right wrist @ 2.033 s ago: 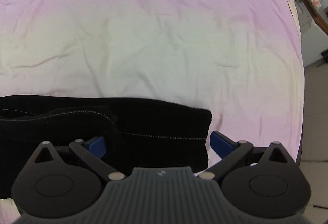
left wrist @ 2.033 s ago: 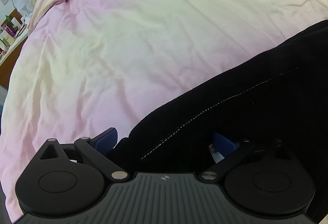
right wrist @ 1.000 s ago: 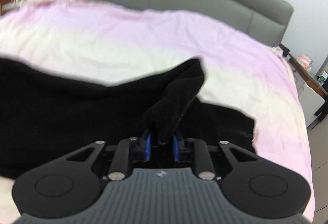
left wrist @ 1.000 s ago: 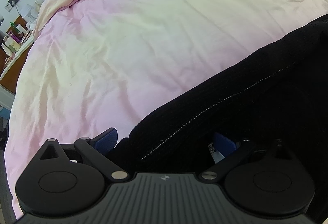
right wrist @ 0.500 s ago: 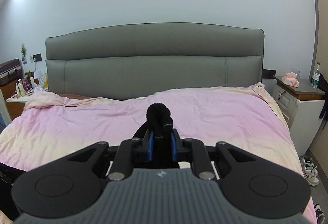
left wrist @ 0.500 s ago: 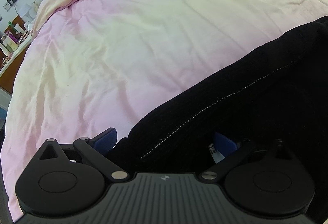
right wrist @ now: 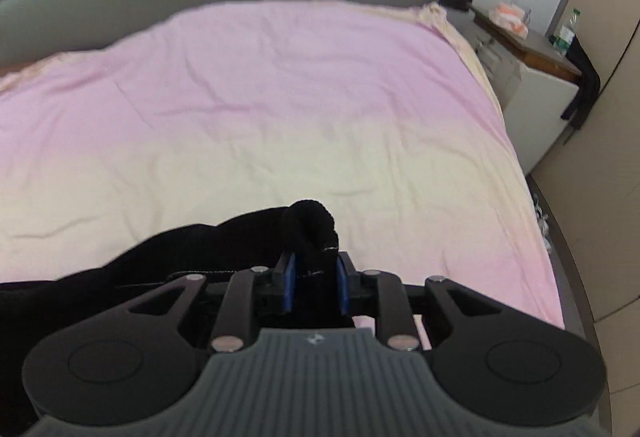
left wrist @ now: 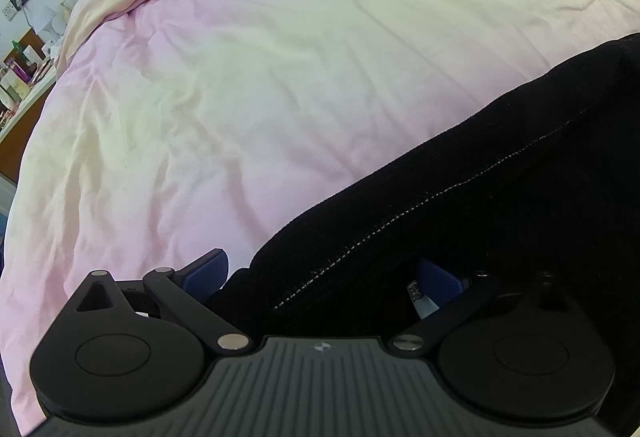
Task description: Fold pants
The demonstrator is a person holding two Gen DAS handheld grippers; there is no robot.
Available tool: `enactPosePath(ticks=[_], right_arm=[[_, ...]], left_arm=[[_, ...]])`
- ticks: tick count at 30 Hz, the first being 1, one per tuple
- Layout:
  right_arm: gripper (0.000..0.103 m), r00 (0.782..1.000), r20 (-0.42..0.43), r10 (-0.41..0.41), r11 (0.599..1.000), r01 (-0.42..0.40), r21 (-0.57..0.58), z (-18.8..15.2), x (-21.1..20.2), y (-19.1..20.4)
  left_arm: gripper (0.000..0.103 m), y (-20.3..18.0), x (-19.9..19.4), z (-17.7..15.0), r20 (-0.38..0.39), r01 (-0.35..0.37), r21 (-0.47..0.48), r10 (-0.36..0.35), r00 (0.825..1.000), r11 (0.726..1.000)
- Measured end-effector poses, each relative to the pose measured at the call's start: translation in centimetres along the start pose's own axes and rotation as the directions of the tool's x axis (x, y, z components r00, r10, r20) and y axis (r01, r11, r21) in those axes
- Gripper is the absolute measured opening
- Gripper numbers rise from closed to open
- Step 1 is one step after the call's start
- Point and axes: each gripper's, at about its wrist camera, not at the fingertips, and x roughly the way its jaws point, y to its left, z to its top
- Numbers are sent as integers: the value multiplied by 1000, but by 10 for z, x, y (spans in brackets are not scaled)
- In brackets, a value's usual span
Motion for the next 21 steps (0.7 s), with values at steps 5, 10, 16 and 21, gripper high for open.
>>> enactPosePath(ticks=[5, 10, 16, 21], right_arm=[[53, 979, -110, -174, 982, 164, -94, -19, 84, 9], [62, 935, -79, -345, 939, 342, -43, -44, 89, -24], [62, 976, 120, -183, 981, 175, 79, -60, 37, -23], [62, 981, 190, 38, 997, -25, -69, -83, -2, 62]], left_arm=[[103, -3, -3, 1, -6, -16, 17, 16, 1000, 1000], [103, -3, -4, 1, -7, -7, 10, 8, 1000, 1000], [103, 4, -18, -1, 23, 12, 3, -12, 1000, 1000], [103, 44, -54, -12, 66, -11, -154, 21, 998, 988]])
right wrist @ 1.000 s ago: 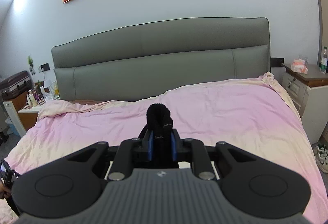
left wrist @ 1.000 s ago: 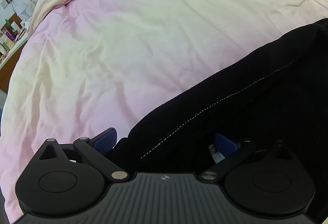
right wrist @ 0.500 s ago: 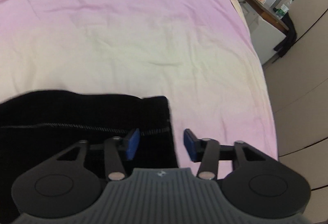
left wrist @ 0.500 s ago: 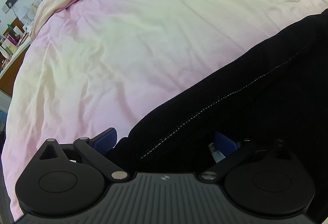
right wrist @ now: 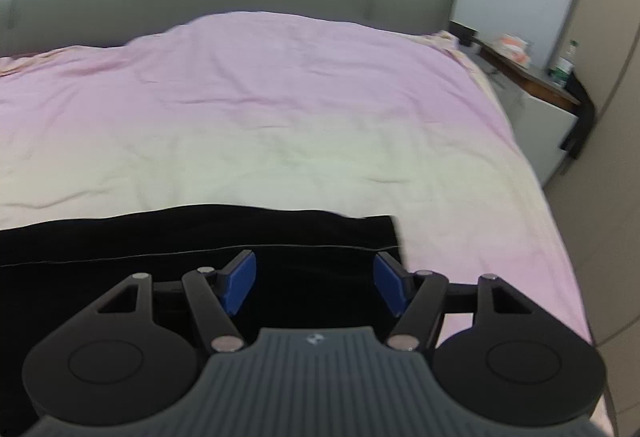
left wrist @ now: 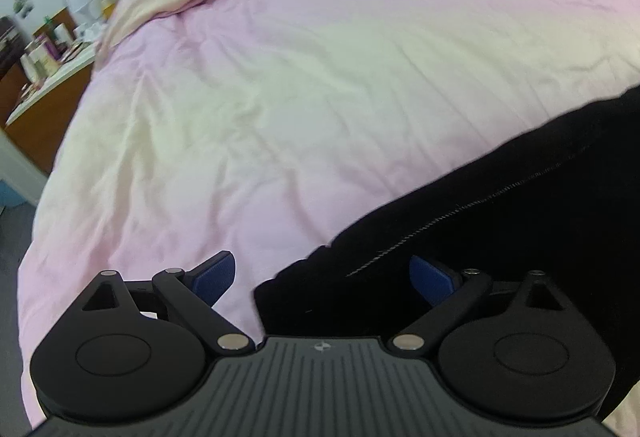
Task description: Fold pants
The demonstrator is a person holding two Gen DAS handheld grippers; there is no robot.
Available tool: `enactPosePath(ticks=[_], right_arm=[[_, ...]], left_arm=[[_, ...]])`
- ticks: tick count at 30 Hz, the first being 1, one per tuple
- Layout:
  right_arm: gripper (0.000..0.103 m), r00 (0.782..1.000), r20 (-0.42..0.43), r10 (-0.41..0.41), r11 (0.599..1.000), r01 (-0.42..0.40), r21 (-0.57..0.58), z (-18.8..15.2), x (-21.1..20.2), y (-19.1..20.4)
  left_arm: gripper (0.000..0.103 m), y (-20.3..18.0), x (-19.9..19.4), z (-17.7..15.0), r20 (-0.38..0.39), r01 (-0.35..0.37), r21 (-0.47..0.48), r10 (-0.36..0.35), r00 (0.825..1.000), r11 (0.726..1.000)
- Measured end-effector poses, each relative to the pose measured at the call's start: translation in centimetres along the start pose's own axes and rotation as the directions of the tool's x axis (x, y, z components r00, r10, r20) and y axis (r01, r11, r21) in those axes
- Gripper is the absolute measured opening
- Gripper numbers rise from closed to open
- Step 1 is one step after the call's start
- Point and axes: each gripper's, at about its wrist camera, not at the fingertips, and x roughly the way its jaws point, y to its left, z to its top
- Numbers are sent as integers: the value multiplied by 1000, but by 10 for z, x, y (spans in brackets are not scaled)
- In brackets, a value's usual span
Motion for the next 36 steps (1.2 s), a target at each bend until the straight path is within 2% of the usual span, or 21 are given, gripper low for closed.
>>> enactPosePath(ticks=[1, 3, 7, 12, 15, 16, 17, 20, 22, 23, 26, 28, 30, 32, 33, 34, 35, 36], right_arm=[[62, 998, 6, 56, 998, -56, -9, -5, -7, 19], [62, 987, 3, 159, 987, -159, -30, -18, -18, 59], [62, 947, -19, 321, 945, -322, -62, -56, -48, 132], [65, 912, -44, 409, 913, -409, 3, -111, -72, 181], [65, 911, -48, 410, 910, -404, 96, -146, -85, 189], [65, 908, -43, 416, 903, -407, 138, -155, -87, 189], [65, 904, -37, 426, 888, -410, 207, -166, -91, 187], [66, 876, -21, 483, 818, -442, 369, -200, -104, 190], [66, 864, -16, 504, 790, -453, 414, -217, -107, 200], [67, 863, -12, 505, 788, -455, 415, -224, -110, 206], [74, 867, 30, 498, 789, -467, 400, -235, -120, 221], [76, 856, 44, 515, 759, -480, 439, -237, -119, 227], [78, 837, 47, 545, 720, -496, 485, -238, -115, 232], [81, 820, 48, 571, 688, -509, 518, -237, -109, 237], [82, 823, 49, 567, 678, -500, 539, -236, -104, 239], [82, 828, 49, 558, 666, -482, 569, -238, -99, 240], [82, 836, 41, 547, 651, -455, 607, -239, -94, 240], [82, 843, 36, 537, 632, -430, 644, -240, -89, 240]], left_arm=[[103, 6, -9, -2, 9, -28, -16, 29, 1000, 999], [103, 11, -29, -13, 42, -42, -15, 42, 998, 999], [103, 13, -62, -46, 92, 3, -75, 4, 996, 997], [103, 21, -75, -106, 81, 79, -241, -61, 995, 967], [103, 26, -74, -142, 65, 97, -342, -79, 995, 935], [103, 27, -76, -157, 81, 104, -406, -78, 994, 908], [103, 27, -74, -169, 96, 134, -478, -101, 990, 868], [103, 26, -62, -195, 162, 274, -647, -222, 961, 712], [103, 20, -53, -203, 203, 314, -723, -245, 948, 616], [103, 17, -48, -203, 226, 335, -742, -253, 940, 581], [103, 15, -36, -199, 304, 381, -777, -231, 924, 501], [103, 17, -29, -195, 341, 403, -804, -217, 915, 436], [103, 18, -15, -193, 363, 424, -818, -223, 905, 390], [103, 18, -4, -190, 354, 415, -835, -224, 908, 362], [103, 18, -2, -190, 375, 430, -831, -218, 901, 351], [103, 19, -2, -190, 380, 428, -838, -201, 903, 339], [68, 21, -2, -191, 372, 412, -851, -181, 910, 324], [60, 23, -2, -194, 381, 422, -855, -189, 905, 300]])
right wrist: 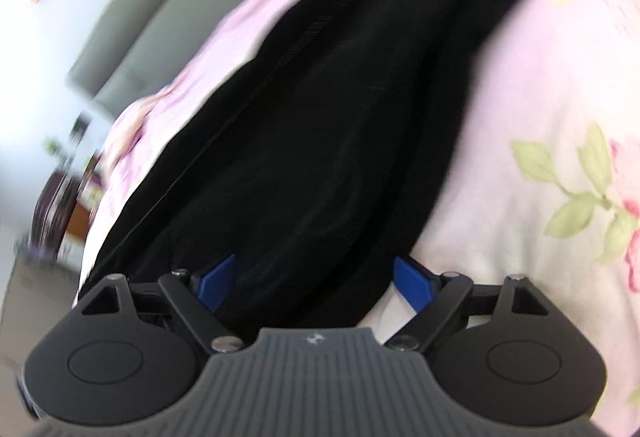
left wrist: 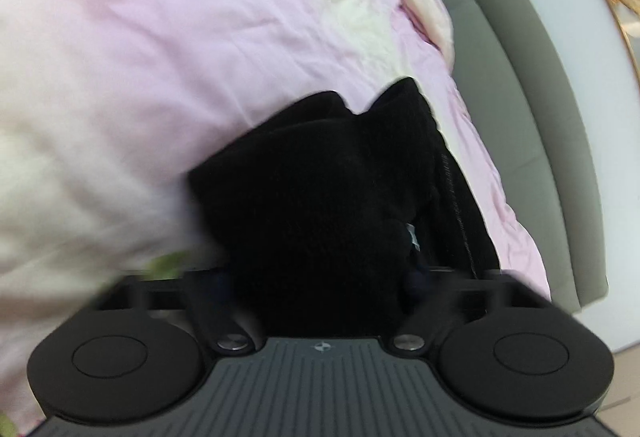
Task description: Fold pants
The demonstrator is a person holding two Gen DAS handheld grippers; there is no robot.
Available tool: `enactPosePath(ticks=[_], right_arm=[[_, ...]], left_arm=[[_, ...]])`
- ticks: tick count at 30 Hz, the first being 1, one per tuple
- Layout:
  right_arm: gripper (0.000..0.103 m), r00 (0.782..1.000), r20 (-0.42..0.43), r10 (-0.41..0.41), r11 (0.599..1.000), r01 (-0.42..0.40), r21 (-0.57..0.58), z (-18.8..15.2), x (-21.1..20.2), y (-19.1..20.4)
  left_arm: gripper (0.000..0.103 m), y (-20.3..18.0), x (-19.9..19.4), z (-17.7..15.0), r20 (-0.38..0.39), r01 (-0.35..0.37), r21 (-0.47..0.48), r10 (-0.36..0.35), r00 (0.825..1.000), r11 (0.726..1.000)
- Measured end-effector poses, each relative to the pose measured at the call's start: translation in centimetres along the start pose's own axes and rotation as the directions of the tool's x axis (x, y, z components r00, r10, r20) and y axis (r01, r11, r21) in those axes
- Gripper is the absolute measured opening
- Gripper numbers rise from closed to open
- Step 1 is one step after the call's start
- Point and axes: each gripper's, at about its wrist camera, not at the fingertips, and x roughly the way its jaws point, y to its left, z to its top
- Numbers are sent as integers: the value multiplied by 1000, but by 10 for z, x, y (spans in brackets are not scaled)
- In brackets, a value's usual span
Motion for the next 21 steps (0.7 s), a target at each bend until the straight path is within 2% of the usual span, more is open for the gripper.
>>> enactPosePath(ticks=[2, 5, 9, 13, 16, 19, 21], right_arm=[[82, 1000, 14, -1, 997, 0, 75, 1, 2, -2], [81, 1000, 15, 0, 993, -2, 118, 3, 0, -2], [75, 1000, 16, 27, 987, -29, 161, -2, -17, -8], [72, 997, 31, 64, 977, -69, 202, 2, -39, -15], [73, 997, 49, 61, 983, -69, 171, 9, -59, -12], [74, 996, 68, 49, 993, -56, 106, 14, -81, -8], [74, 996, 75, 38, 998, -42, 53, 20, -95, -6]], left_arm=[[42, 3, -8, -1, 8, 38, -12, -38, 999, 999], [34, -3, -28, -4, 29, 81, 27, -82, 996, 996], [33, -13, -60, -8, 22, 139, 62, -141, 990, 988], [32, -9, -91, 3, 15, 165, 41, -166, 986, 985], [32, -2, -119, 14, 34, 149, 81, -152, 988, 986], [31, 15, -152, 33, 82, 146, 55, -150, 985, 988], [31, 29, -172, 51, 127, 115, 50, -120, 985, 992]])
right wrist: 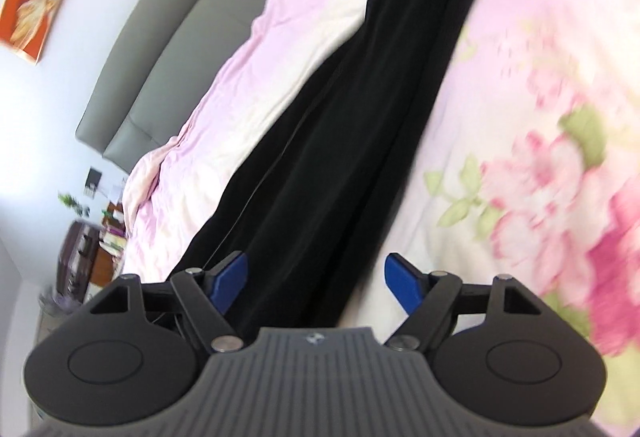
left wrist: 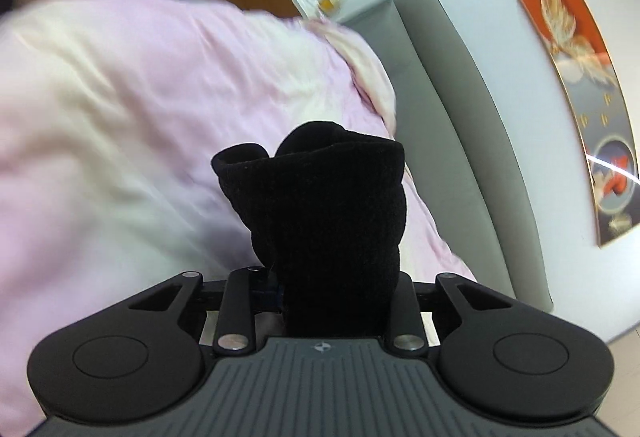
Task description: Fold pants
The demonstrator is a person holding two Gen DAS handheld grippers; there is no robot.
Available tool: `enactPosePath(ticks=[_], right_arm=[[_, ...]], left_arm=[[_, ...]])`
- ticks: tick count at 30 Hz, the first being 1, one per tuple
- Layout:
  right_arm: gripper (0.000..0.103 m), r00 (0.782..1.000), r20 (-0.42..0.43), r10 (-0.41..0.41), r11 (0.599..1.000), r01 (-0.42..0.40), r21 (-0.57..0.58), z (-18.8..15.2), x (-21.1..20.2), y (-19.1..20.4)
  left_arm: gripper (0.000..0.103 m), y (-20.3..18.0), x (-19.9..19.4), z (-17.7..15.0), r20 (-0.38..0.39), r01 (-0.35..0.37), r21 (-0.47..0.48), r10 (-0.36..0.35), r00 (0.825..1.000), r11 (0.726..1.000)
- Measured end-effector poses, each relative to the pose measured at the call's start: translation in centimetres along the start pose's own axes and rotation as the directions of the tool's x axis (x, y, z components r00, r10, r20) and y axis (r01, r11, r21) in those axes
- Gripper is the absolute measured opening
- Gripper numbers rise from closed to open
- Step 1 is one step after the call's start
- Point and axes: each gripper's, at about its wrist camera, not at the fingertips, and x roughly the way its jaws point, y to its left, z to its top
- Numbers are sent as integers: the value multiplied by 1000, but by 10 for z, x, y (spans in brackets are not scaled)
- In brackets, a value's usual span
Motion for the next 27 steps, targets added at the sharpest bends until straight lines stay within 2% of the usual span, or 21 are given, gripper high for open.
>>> enactPosePath(ticks=[2, 3, 5, 6, 8, 9, 11, 12, 14, 16, 17, 18, 19, 20, 21, 22, 23, 24, 26, 27], right_arm=[[73, 1000, 7, -18, 998, 18, -58, 5, -9, 3], [74, 1000, 13, -27, 996, 28, -85, 6, -13, 3], [73, 998, 29, -52, 992, 55, -118, 9, -18, -2], [73, 997, 40, -68, 990, 72, -121, 10, -22, -7], [73, 994, 61, -96, 989, 102, -105, 18, -28, -20], [73, 992, 72, -104, 990, 110, -91, 23, -28, -25], [73, 989, 94, -118, 990, 124, -70, 30, -27, -36], [74, 986, 104, -127, 989, 135, -67, 35, -26, -41], [74, 980, 130, -154, 985, 162, -59, 47, -20, -48], [74, 973, 153, -171, 983, 178, -34, 60, -14, -55], [74, 971, 163, -175, 984, 180, -13, 67, -7, -55], [75, 970, 174, -171, 985, 172, 10, 73, -3, -58], [78, 969, 186, -164, 986, 161, 30, 79, -1, -61], [80, 967, 200, -161, 987, 153, 51, 86, 3, -63], [80, 964, 213, -158, 987, 146, 69, 92, 7, -65], [81, 963, 224, -153, 987, 138, 82, 98, 11, -67], [81, 960, 239, -148, 987, 129, 92, 104, 16, -68], [81, 956, 255, -147, 987, 125, 99, 110, 23, -68], [81, 948, 280, -152, 986, 126, 107, 120, 35, -69], [81, 945, 288, -157, 986, 131, 106, 124, 40, -69]], left_arm=[[31, 20, -1, 22, -22, -84, 38, 85, 996, 996], [32, 33, 5, 27, -61, -144, 51, 147, 987, 988], [37, 60, 21, 25, -149, -244, 78, 253, 956, 967], [39, 73, 24, 21, -160, -252, 55, 257, 953, 966], [50, 81, 18, 17, -124, -250, -11, 246, 961, 968], [52, 75, 15, 16, -94, -270, -2, 269, 958, 963], [62, 54, 8, 18, -17, -356, 69, 358, 934, 932], [63, 43, 5, 19, 11, -394, 98, 395, 919, 914], [75, 23, -1, 19, 68, -446, 147, 441, 895, 883], [85, 3, -3, 16, 122, -504, 218, 489, 864, 836], [84, -5, -7, 15, 164, -540, 235, 514, 842, 808], [85, -14, -12, 15, 233, -596, 234, 551, 801, 768], [90, -21, -17, 15, 293, -648, 223, 584, 757, 729], [91, -27, -25, 15, 341, -683, 201, 603, 721, 702], [91, -32, -34, 14, 380, -693, 181, 600, 704, 698], [91, -39, -39, 12, 401, -681, 172, 581, 708, 712], [91, -47, -38, 8, 401, -661, 188, 557, 727, 727], [91, -57, -31, 2, 387, -645, 226, 541, 747, 730], [92, -83, -8, -18, 347, -623, 340, 521, 780, 705], [92, -96, 5, -35, 323, -604, 413, 510, 797, 682]])
